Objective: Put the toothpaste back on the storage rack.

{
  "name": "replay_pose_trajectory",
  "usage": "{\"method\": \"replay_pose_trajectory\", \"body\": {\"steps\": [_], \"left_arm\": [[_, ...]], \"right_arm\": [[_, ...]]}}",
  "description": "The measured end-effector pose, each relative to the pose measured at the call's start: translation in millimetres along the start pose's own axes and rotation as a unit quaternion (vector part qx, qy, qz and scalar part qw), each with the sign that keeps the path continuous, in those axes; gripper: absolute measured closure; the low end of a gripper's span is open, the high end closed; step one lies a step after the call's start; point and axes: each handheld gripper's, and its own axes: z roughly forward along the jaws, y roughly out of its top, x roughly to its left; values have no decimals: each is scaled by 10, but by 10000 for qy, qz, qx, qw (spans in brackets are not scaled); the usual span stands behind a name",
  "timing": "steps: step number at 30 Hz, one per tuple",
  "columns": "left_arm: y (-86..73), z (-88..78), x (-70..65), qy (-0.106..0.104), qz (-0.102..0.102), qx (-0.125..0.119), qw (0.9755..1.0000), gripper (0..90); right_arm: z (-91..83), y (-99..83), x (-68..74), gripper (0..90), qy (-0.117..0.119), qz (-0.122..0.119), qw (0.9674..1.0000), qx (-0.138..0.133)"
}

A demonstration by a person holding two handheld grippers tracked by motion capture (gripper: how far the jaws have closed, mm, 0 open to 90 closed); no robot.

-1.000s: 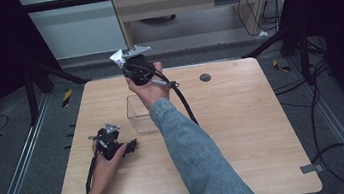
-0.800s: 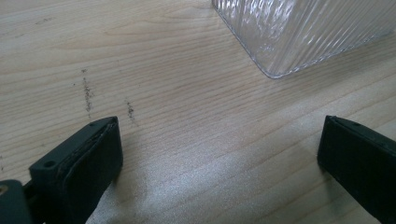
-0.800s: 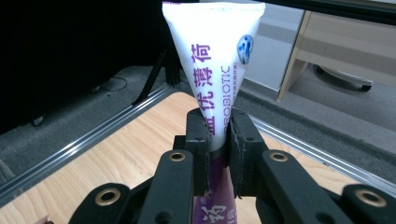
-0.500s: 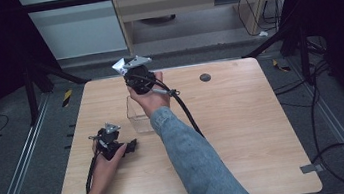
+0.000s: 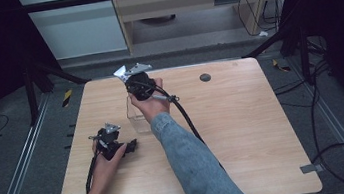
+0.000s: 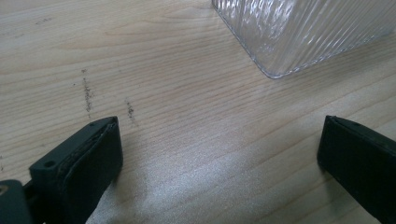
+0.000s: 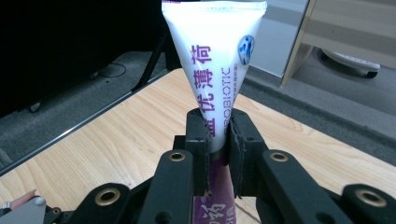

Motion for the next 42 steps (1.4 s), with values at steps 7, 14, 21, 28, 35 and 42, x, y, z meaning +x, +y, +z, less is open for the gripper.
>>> {"method": "replay_pose_trajectory", "body": {"steps": [7,14,21,28,35,42], "left_arm": [[0,1,0,-2,1,-1,10000,0],[0,1,0,-2,2,-1,10000,0],[0,1,0,-3,2,0,10000,0],[0,0,1,-3,2,0,10000,0],[0,1,0,-2,2,0,10000,0],[0,1,1,-3,3,-1,10000,0]], "right_arm": [[40,-89,-3,796,3,36,10000,34],[57,-120,16,796,1,45,10000,67],[70,-154,8,795,-4,66,9999,110],[71,-163,12,796,14,53,9999,150],[69,-182,13,796,22,71,9998,209],[88,-206,28,796,39,41,9995,313]]}}
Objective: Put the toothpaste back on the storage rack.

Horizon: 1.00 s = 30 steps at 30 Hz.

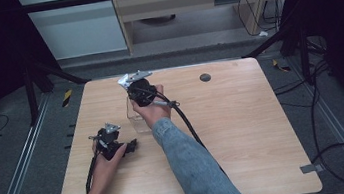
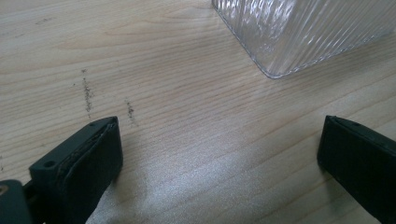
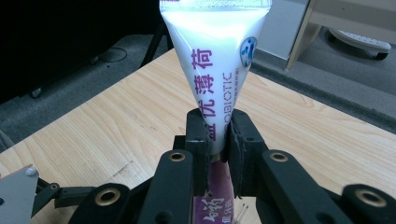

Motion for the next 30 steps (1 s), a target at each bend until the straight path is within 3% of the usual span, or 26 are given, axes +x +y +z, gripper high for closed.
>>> {"method": "replay_pose_trajectory", "body": {"steps": [30], "left_arm": [[0,0,0,-1,-1,0,10000,0]], "right_arm": [[76,-30,32,797,25,14,9996,291]]}}
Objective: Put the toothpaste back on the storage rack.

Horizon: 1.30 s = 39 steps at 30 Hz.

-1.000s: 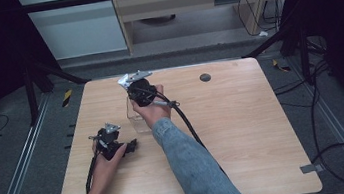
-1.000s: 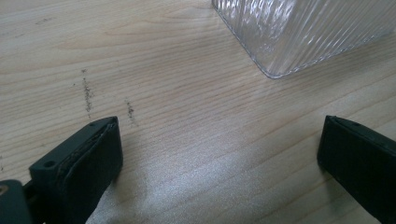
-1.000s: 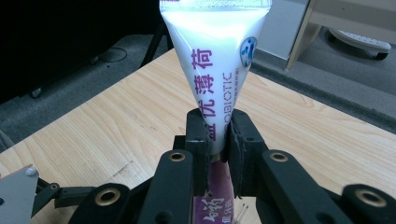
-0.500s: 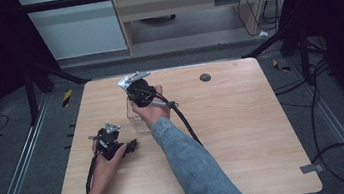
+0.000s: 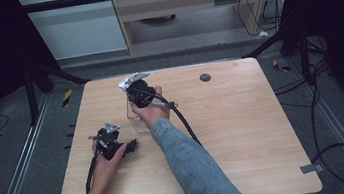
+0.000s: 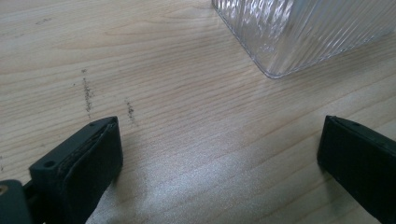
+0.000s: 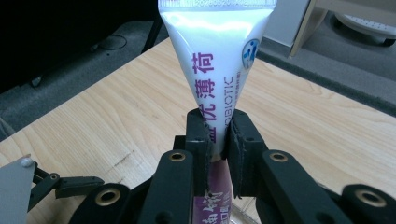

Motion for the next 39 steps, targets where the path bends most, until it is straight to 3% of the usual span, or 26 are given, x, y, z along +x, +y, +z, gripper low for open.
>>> {"method": "replay_pose_trajectory", "body": {"steps": [20,39], "left_arm": [[2,3,0,-2,-2,-3,10000,0],[2,3,0,-2,-2,-3,10000,0]], "right_arm": [[80,-11,-3,793,-72,205,9997,91],[117,10,8,784,-28,183,9998,105]]}}
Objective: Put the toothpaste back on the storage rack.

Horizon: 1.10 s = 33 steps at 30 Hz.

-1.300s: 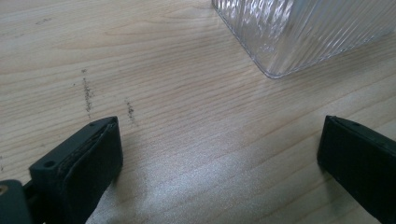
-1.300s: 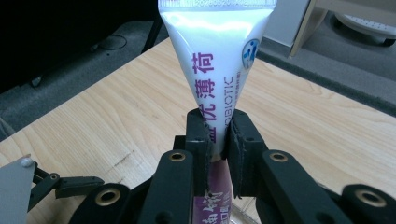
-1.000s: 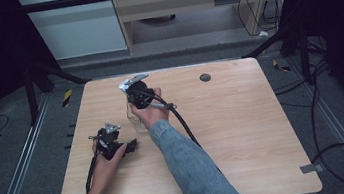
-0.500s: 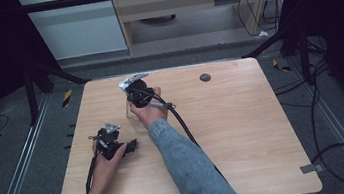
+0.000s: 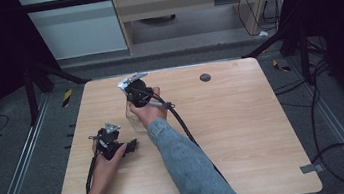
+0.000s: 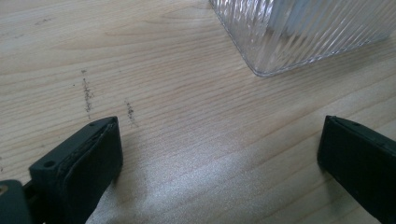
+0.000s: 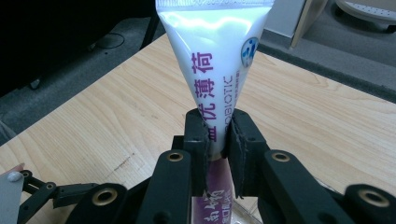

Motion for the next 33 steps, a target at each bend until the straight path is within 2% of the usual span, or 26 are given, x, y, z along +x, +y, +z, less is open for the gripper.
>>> {"method": "replay_pose_trajectory", "body": {"steps": [22,33], "left_arm": [[0,0,0,0,0,1,10000,0],[0,0,0,0,2,1,10000,0]], "right_arm": [[-62,-6,-36,774,80,-6,10000,52],[-170,-42,-46,781,115,-54,9999,23]]}}
